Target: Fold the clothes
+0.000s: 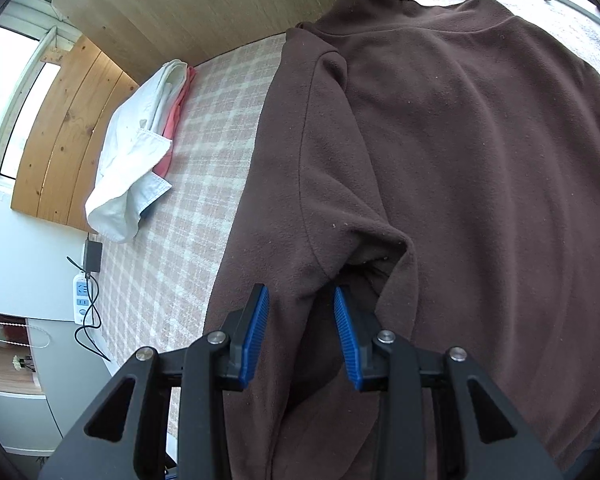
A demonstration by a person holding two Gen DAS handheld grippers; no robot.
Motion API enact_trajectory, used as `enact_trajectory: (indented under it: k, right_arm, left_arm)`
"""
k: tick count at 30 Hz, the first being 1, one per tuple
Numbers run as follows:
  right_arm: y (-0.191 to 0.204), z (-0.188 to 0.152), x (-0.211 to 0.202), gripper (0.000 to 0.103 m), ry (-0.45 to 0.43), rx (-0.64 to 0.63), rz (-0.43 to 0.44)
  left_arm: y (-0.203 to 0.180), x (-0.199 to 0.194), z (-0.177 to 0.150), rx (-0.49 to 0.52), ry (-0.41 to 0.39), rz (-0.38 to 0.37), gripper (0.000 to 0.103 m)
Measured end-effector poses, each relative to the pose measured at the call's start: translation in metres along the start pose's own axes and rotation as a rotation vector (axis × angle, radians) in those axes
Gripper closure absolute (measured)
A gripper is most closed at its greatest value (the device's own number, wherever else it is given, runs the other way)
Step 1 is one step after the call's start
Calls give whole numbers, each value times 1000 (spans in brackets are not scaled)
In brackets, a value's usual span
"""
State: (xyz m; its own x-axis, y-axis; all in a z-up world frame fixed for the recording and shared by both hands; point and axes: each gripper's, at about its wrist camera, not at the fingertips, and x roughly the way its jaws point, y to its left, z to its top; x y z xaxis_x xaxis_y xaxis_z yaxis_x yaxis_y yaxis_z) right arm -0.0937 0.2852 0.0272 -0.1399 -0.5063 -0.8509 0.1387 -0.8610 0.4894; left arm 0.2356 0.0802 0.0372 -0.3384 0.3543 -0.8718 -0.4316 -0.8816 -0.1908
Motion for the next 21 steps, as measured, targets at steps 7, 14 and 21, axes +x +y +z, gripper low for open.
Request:
enact_trajectory:
  k: [7,14,21]
  right_arm:
    - [0,4,-2,69,-10,60,83]
    - [-1,5,5,63,-6,145,145]
    - [0,3,11,69,-17,160,125]
  left_arm:
    - [-9,-3,3,77,-56,16,89]
    - [-10,-6,5,65,-89,-3,98]
    - [-7,-4,4,38,-95,5,96]
